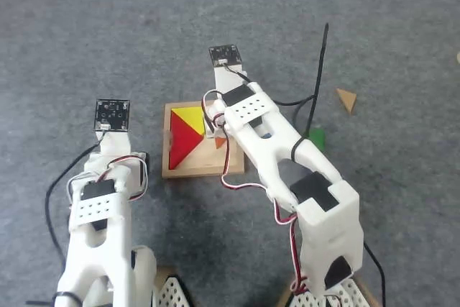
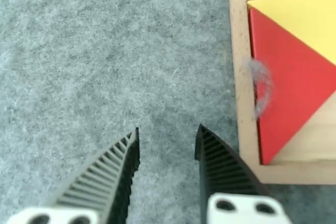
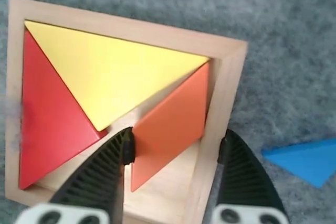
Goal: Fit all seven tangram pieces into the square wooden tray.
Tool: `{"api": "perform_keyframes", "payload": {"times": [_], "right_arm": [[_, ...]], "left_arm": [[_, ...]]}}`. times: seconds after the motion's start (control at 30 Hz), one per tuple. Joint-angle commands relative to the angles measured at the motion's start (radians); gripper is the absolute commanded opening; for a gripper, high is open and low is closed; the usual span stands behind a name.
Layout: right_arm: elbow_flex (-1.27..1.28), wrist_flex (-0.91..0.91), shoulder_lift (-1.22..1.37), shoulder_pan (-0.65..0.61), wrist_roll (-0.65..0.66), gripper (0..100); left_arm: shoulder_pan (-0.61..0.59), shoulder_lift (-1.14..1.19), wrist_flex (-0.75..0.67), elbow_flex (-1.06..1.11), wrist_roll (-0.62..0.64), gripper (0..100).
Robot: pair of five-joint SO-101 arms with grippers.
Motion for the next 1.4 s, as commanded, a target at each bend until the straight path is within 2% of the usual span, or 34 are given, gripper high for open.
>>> {"api": "perform_keyframes", "payload": {"times": [0.0, 0.4, 0.87, 0.93, 1.13, 1.23, 1.37], "right_arm": [[-0.012, -0.021, -0.104, 0.013, -0.011, 12.9], [-0.008, 0.002, -0.202, 0.024, -0.005, 11.6], [-0.009, -0.004, -0.154, 0.03, 0.054, 11.9], [-0.011, -0.004, -0.154, 0.03, 0.055, 15.6], [-0.009, -0.002, -0.148, 0.031, 0.063, 35.6], [-0.009, -0.004, -0.147, 0.03, 0.061, 36.6], [-0.008, -0.004, -0.145, 0.031, 0.061, 31.8]], "left_arm": [[0.0, -0.02, -0.021, -0.004, -0.009, 17], [0.0, -0.02, -0.021, -0.002, -0.009, 17], [0.0, -0.02, -0.021, -0.002, -0.011, 17], [0.0, -0.02, -0.021, -0.002, -0.011, 17], [0.0, -0.02, -0.021, -0.002, -0.011, 17], [0.0, -0.02, -0.021, -0.002, -0.011, 17], [0.0, -0.02, -0.021, -0.002, -0.011, 17]]}}
